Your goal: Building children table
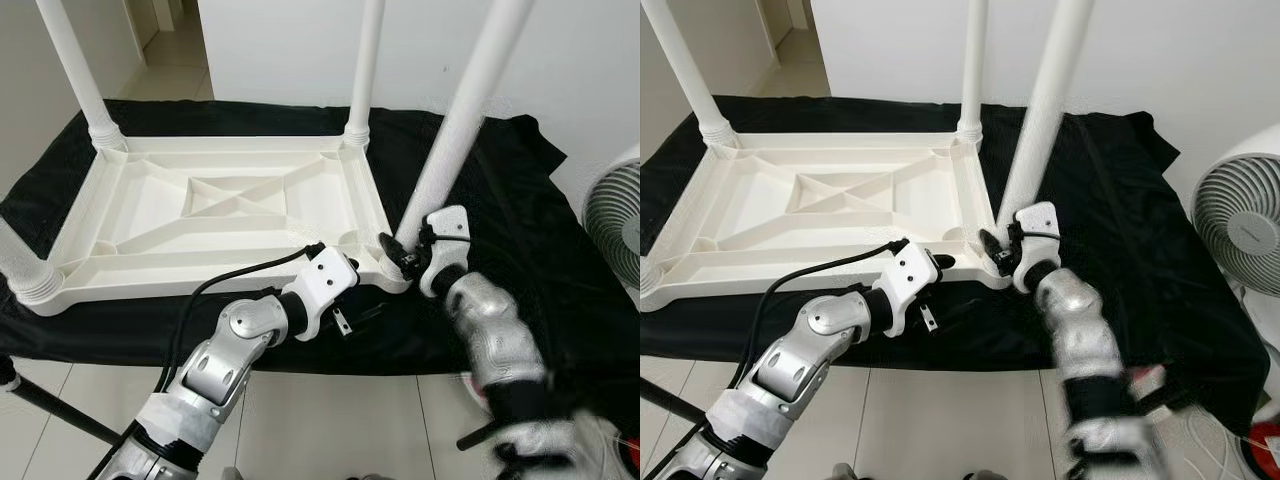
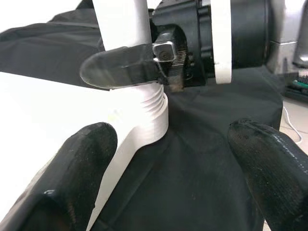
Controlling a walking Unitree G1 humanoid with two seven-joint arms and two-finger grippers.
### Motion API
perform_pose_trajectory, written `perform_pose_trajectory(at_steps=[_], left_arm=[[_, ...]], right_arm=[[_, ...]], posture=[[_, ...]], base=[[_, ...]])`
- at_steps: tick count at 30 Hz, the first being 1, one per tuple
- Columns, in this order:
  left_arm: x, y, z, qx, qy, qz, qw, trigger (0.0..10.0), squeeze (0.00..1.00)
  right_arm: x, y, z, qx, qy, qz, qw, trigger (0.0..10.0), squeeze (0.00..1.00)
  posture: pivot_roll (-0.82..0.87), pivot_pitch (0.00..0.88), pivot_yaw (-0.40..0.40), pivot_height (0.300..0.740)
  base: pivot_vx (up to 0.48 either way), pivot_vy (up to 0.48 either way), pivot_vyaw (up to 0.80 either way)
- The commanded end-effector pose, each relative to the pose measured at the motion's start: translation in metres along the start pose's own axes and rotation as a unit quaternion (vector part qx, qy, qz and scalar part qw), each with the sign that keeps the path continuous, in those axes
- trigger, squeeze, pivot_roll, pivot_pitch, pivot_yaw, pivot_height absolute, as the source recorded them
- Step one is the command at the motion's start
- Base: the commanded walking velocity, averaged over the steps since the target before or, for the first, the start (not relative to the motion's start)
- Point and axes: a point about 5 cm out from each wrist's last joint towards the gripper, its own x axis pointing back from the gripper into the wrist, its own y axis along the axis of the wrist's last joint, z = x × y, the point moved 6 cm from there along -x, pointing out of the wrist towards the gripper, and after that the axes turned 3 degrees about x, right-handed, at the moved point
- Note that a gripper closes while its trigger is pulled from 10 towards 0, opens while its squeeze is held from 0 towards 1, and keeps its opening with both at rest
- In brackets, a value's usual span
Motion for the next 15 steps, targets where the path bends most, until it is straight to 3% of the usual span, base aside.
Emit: perform_pose_trajectory(at_steps=[1,4,5,11,15], left_arm=[[-0.001,-0.002,0.008,-0.009,0.031,0.005,0.999,10.0,0.00],[-0.002,-0.001,0.008,-0.010,0.029,0.005,1.000,10.0,0.00],[-0.003,-0.001,0.008,-0.010,0.029,0.004,1.000,10.0,0.00],[-0.005,0.000,0.007,-0.009,0.027,0.001,1.000,10.0,0.00],[-0.006,0.000,0.005,-0.013,0.021,0.000,1.000,10.0,0.00]], right_arm=[[0.008,-0.022,-0.012,-0.007,-0.057,0.043,0.997,10.0,0.00],[0.011,-0.022,-0.012,-0.006,-0.078,0.042,0.996,10.0,0.00],[0.018,-0.022,-0.010,-0.015,-0.121,0.038,0.992,10.0,0.00],[0.022,-0.023,0.003,-0.051,-0.135,0.042,0.989,10.0,0.00],[0.021,-0.018,0.011,-0.049,-0.120,0.041,0.991,10.0,0.00]], posture=[[-0.12,0.050,-0.005,0.740],[-0.12,0.050,-0.005,0.740],[-0.12,0.044,-0.013,0.740],[-0.13,0.032,-0.011,0.740],[-0.12,0.025,-0.014,0.740]], base=[[0.000,0.000,0.00],[0.000,0.000,0.00],[0.000,0.000,0.00],[0.000,0.000,0.00],[0.000,0.000,0.00]])
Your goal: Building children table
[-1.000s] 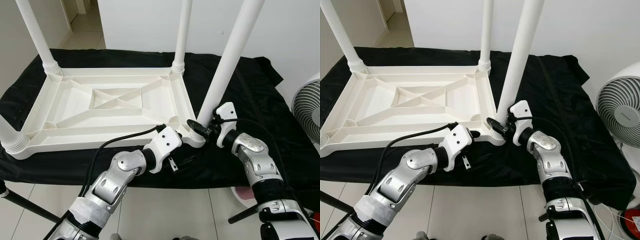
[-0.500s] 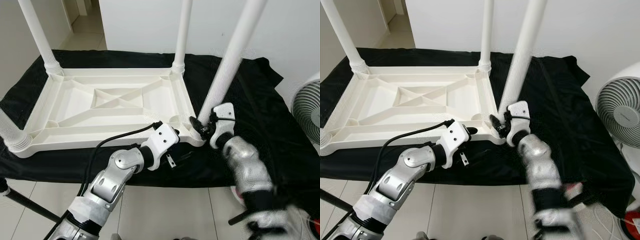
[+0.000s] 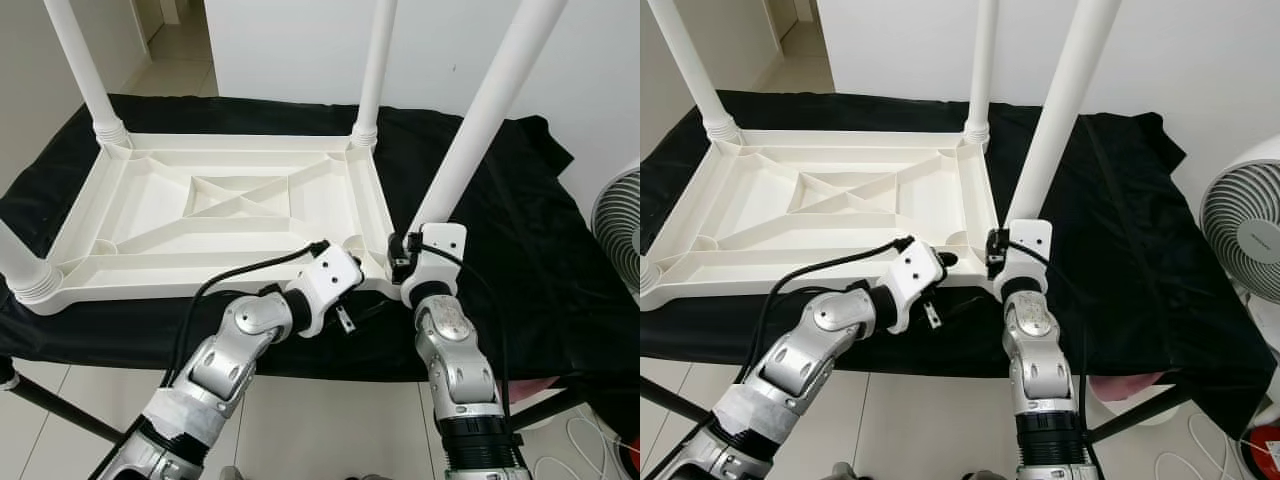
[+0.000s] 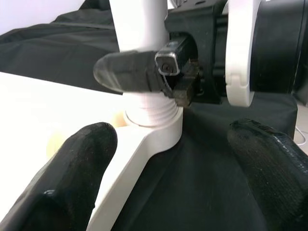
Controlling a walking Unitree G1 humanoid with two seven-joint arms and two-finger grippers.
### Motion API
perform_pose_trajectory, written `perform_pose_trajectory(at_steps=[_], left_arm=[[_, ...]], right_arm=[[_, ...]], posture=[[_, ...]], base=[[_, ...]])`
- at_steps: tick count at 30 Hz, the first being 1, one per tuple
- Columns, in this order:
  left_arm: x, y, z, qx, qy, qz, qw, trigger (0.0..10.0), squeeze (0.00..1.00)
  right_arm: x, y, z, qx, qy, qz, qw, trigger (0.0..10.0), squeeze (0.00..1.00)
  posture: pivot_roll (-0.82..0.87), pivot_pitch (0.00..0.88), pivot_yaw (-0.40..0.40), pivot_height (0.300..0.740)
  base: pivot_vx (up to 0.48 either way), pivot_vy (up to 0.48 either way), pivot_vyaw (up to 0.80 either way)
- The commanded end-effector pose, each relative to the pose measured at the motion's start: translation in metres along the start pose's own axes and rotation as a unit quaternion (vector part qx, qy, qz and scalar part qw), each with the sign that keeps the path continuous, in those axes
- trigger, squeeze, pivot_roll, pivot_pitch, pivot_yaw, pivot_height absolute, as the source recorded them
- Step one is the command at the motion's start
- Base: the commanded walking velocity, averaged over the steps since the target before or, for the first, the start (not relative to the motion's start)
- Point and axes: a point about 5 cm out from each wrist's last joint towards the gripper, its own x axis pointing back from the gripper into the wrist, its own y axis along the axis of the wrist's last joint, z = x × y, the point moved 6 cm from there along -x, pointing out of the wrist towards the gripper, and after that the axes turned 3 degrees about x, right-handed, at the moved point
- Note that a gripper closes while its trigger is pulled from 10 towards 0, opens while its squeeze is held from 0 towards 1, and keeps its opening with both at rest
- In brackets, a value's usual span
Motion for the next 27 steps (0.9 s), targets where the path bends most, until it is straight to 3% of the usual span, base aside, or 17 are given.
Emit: perform_pose_trajectory(at_steps=[1,6,7,10,16,17,21,23,27], left_arm=[[0.000,-0.003,0.005,-0.004,0.022,0.004,1.000,10.0,0.00],[-0.001,-0.003,0.005,-0.004,0.023,0.003,1.000,10.0,0.00],[-0.001,-0.003,0.004,-0.004,0.022,0.003,1.000,10.0,0.00],[-0.002,-0.002,0.002,-0.004,0.019,0.002,1.000,10.0,0.00],[-0.002,-0.001,-0.001,-0.005,0.014,0.001,1.000,10.0,0.00],[-0.002,-0.002,0.000,-0.005,0.014,0.001,1.000,10.0,0.00],[-0.002,-0.001,-0.001,-0.005,0.013,0.000,1.000,10.0,0.00],[-0.003,0.000,-0.001,-0.005,0.011,-0.001,1.000,10.0,0.00],[-0.003,0.000,-0.001,-0.005,0.010,-0.002,1.000,10.0,0.00]], right_arm=[[0.005,-0.019,0.001,-0.010,-0.006,0.042,0.999,10.0,0.85],[0.007,-0.017,0.000,-0.013,-0.018,0.041,0.999,10.0,0.85],[0.004,-0.013,0.007,-0.028,0.016,0.032,0.999,10.0,1.00],[-0.001,-0.004,0.016,-0.051,0.075,0.014,0.996,10.0,1.00],[-0.005,-0.002,0.013,-0.024,0.108,0.008,0.994,10.0,1.00],[-0.004,-0.007,0.019,-0.001,0.172,0.018,0.985,10.0,0.00],[-0.002,-0.013,0.017,0.035,0.214,0.020,0.976,10.0,0.00],[-0.003,-0.015,0.008,0.073,0.249,0.011,0.966,10.0,0.00],[-0.005,-0.015,-0.001,0.098,0.281,0.004,0.955,10.0,0.00]], posture=[[-0.12,0.022,-0.015,0.740],[-0.12,0.022,-0.015,0.740],[-0.12,0.019,-0.019,0.740],[-0.12,0.015,-0.019,0.740],[-0.12,0.011,-0.020,0.740],[-0.12,0.007,-0.019,0.740],[-0.12,0.005,-0.020,0.740],[-0.12,0.004,-0.018,0.740],[-0.12,0.005,-0.013,0.740]], base=[[0.000,0.000,0.00],[0.000,0.000,0.00],[0.000,0.000,0.00],[0.000,0.000,0.00],[0.000,0.000,0.00],[0.000,0.000,0.00],[0.000,0.000,0.00],[0.000,0.000,0.00],[0.000,0.000,0.00]])
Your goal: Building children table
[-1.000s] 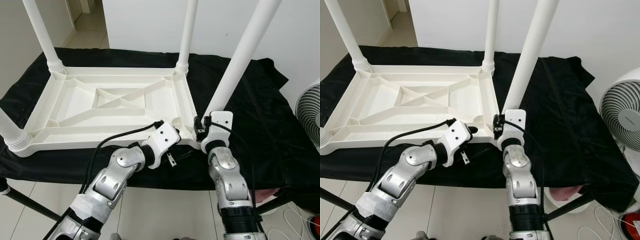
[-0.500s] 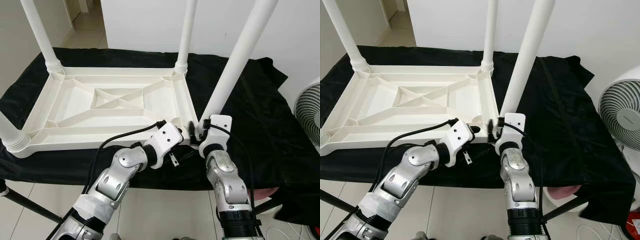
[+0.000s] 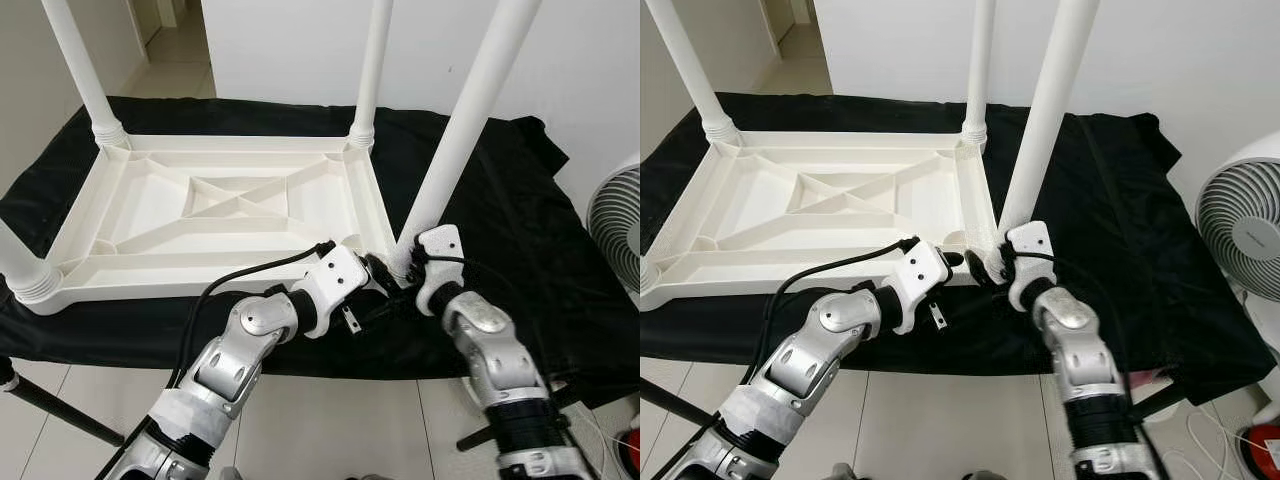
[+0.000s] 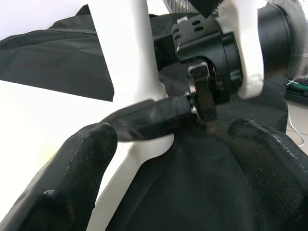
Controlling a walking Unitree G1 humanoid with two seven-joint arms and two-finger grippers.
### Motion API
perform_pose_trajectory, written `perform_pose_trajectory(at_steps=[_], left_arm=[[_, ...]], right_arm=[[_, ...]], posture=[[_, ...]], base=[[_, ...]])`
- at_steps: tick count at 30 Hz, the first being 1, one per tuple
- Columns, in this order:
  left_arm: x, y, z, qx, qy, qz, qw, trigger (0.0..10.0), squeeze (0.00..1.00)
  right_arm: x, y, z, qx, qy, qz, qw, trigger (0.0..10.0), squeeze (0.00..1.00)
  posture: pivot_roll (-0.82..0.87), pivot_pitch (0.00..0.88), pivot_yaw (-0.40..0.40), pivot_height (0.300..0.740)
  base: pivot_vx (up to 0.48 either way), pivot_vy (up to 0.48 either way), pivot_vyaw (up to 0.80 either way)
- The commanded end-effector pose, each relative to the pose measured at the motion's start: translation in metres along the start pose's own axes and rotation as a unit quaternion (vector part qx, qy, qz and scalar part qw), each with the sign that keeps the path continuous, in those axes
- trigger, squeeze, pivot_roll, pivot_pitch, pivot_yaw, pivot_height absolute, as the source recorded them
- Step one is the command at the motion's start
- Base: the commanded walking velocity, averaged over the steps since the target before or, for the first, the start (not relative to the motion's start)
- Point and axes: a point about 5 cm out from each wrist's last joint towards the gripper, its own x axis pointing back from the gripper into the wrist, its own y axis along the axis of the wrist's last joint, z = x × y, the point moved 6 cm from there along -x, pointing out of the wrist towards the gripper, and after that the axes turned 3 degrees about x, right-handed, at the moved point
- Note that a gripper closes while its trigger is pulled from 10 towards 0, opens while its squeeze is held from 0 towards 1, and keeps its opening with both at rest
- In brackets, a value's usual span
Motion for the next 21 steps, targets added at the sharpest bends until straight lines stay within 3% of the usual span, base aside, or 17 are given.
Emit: perform_pose_trajectory(at_steps=[1,10,11,12,13,14,21], left_arm=[[0.000,-0.001,0.001,-0.007,0.010,0.001,1.000,10.0,0.00],[-0.002,0.001,0.000,-0.007,0.007,0.000,1.000,10.0,0.00],[-0.002,0.001,0.000,-0.007,0.006,-0.001,1.000,10.0,0.00],[-0.003,0.002,0.000,-0.007,0.006,-0.001,1.000,10.0,0.00],[-0.003,0.002,-0.001,-0.006,0.006,-0.002,1.000,10.0,0.00],[-0.003,0.003,-0.001,-0.006,0.006,-0.002,1.000,10.0,0.00],[-0.001,0.004,0.002,-0.005,0.013,-0.003,1.000,10.0,0.00]], right_arm=[[-0.001,0.002,-0.002,0.008,0.025,-0.010,1.000,10.0,0.00],[-0.014,0.005,-0.004,0.032,0.089,-0.013,0.995,10.0,0.00],[-0.018,0.004,-0.002,0.032,0.093,-0.012,0.995,8.6,0.00],[-0.020,0.001,-0.001,0.032,0.100,-0.009,0.994,4.9,0.00],[-0.022,-0.001,0.001,0.033,0.107,-0.007,0.994,4.2,0.00],[-0.023,-0.003,0.004,0.032,0.112,-0.002,0.993,0.3,0.00],[-0.023,-0.014,0.007,0.009,0.117,0.005,0.993,0.0,0.00]], posture=[[-0.12,0.006,-0.011,0.740],[-0.13,0.013,-0.001,0.740],[-0.13,0.013,-0.001,0.740],[-0.13,0.013,-0.001,0.740],[-0.12,0.019,-0.002,0.740],[-0.12,0.019,-0.002,0.740],[-0.11,0.029,-0.004,0.740]], base=[[0.000,0.000,0.00],[0.000,0.000,0.00],[0.000,0.000,0.00],[0.000,0.000,0.00],[0.000,0.000,0.00],[0.000,0.000,0.00],[0.000,0.000,0.00]])
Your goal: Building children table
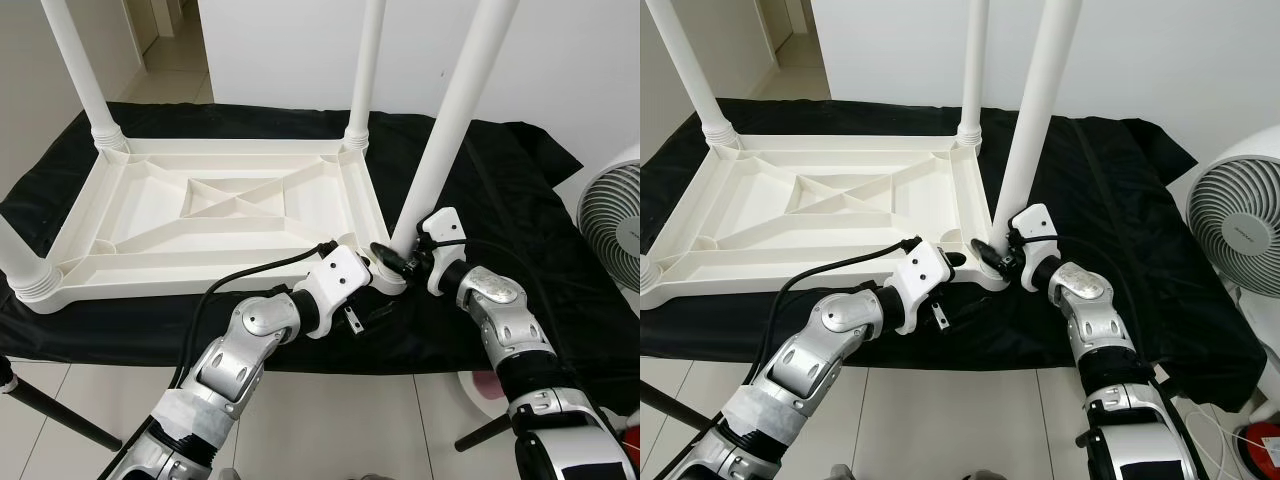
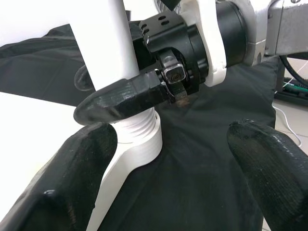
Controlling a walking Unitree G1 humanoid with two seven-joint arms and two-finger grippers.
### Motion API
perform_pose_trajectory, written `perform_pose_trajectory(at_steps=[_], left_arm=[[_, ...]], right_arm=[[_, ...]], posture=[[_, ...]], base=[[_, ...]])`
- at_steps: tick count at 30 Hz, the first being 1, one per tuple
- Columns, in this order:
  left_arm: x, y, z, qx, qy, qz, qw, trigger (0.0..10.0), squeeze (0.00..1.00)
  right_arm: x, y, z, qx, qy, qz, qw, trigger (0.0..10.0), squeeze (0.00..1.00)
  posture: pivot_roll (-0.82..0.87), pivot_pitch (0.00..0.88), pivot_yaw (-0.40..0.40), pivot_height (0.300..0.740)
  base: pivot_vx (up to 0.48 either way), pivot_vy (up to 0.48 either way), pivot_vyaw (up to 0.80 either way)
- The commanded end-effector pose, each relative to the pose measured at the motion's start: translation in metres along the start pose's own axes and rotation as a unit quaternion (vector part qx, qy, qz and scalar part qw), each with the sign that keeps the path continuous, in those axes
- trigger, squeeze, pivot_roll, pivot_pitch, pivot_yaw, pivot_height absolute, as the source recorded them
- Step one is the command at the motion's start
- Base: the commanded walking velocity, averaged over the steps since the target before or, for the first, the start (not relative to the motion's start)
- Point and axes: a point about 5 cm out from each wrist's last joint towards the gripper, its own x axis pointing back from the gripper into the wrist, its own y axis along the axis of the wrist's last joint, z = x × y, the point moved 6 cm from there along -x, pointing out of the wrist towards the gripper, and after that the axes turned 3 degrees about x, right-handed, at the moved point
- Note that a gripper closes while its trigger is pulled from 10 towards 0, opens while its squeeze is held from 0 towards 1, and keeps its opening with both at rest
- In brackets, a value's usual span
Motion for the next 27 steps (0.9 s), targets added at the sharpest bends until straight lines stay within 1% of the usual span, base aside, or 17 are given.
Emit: perform_pose_trajectory(at_steps=[1,7,8,10,12,13,14,16,17,18,19,20,22,24,25,26,27], left_arm=[[0.000,0.002,0.003,-0.006,0.015,0.000,1.000,10.0,0.00],[0.001,0.003,0.004,-0.004,0.020,-0.001,1.000,10.0,0.00],[0.000,0.003,0.004,-0.002,0.019,-0.001,1.000,10.0,0.00],[0.000,0.003,0.004,-0.002,0.019,-0.001,1.000,10.0,0.00],[-0.002,0.002,0.003,0.001,0.018,-0.002,1.000,10.0,0.00],[-0.002,0.002,0.003,0.001,0.018,-0.002,1.000,10.0,0.00],[-0.002,0.003,0.002,0.001,0.017,-0.003,1.000,10.0,0.00],[-0.003,0.003,0.002,0.001,0.016,-0.003,1.000,10.0,0.00],[-0.003,0.003,0.003,0.001,0.017,-0.003,1.000,10.0,0.00],[-0.003,0.003,0.003,0.001,0.017,-0.003,1.000,10.0,0.00],[-0.003,0.003,0.003,0.002,0.017,-0.003,1.000,10.0,0.00],[-0.003,0.003,0.003,0.002,0.017,-0.003,1.000,10.0,0.00],[-0.002,0.002,0.003,0.003,0.017,-0.002,1.000,10.0,0.00],[-0.002,0.001,0.002,0.003,0.016,-0.001,1.000,10.0,0.00],[-0.002,0.001,0.001,0.003,0.016,-0.001,1.000,10.0,0.00],[-0.002,0.001,0.001,0.003,0.016,-0.001,1.000,10.0,0.00],[-0.003,0.001,0.001,0.004,0.015,-0.002,1.000,10.0,0.00]], right_arm=[[-0.001,-0.017,0.012,-0.015,0.018,0.026,0.999,0.0,0.00],[0.001,-0.020,0.010,-0.028,0.009,0.016,0.999,0.0,0.00],[0.000,-0.019,0.008,-0.045,-0.011,0.014,0.999,10.0,0.00],[0.000,-0.019,0.008,-0.045,-0.011,0.014,0.999,10.0,0.00],[-0.005,-0.012,0.005,-0.062,-0.071,0.015,0.995,10.0,0.00],[-0.005,-0.012,0.005,-0.062,-0.071,0.015,0.995,10.0,0.00],[-0.006,-0.007,0.004,-0.072,-0.103,0.014,0.992,10.0,0.00],[-0.004,0.001,0.001,-0.084,-0.164,0.006,0.983,10.0,0.00],[0.001,0.002,-0.002,-0.094,-0.202,0.004,0.975,10.0,0.00],[0.001,0.002,-0.002,-0.094,-0.202,0.004,0.975,10.0,0.00],[0.004,0.002,-0.004,-0.101,-0.227,0.004,0.969,10.0,0.00],[0.004,0.002,-0.004,-0.101,-0.227,0.004,0.969,10.0,0.00],[0.013,-0.001,-0.002,-0.121,-0.280,0.006,0.952,10.0,0.00],[0.019,0.000,0.004,-0.126,-0.319,0.002,0.939,10.0,0.00],[0.020,0.002,0.007,-0.125,-0.332,0.000,0.935,10.0,0.00],[0.020,0.002,0.007,-0.125,-0.332,0.000,0.935,10.0,0.00],[0.020,0.004,0.012,-0.130,-0.342,0.000,0.931,10.0,0.00]], posture=[[-0.10,0.034,-0.004,0.740],[-0.10,0.044,-0.004,0.740],[-0.11,0.056,-0.005,0.740],[-0.11,0.056,-0.005,0.740],[-0.12,0.060,-0.003,0.740],[-0.12,0.060,-0.003,0.740],[-0.12,0.063,-0.003,0.740],[-0.12,0.066,-0.003,0.740],[-0.12,0.068,-0.004,0.740],[-0.12,0.068,-0.004,0.740],[-0.12,0.068,-0.004,0.740],[-0.12,0.068,-0.004,0.740],[-0.13,0.070,-0.002,0.740],[-0.13,0.070,-0.002,0.740],[-0.13,0.070,-0.002,0.740],[-0.13,0.070,-0.002,0.740],[-0.13,0.070,-0.003,0.740]], base=[[0.000,0.000,0.00],[0.000,0.000,0.00],[0.000,0.000,0.00],[0.000,0.000,0.00],[0.000,0.000,0.00],[0.000,0.000,0.00],[0.000,0.000,0.00],[0.000,0.000,0.00],[0.000,0.000,0.00],[0.000,0.000,0.00],[0.000,0.000,0.00],[0.000,0.000,0.00],[0.000,0.000,0.00],[0.000,0.000,0.00],[0.000,0.000,0.00],[0.000,0.000,0.00],[0.000,0.000,0.00]])
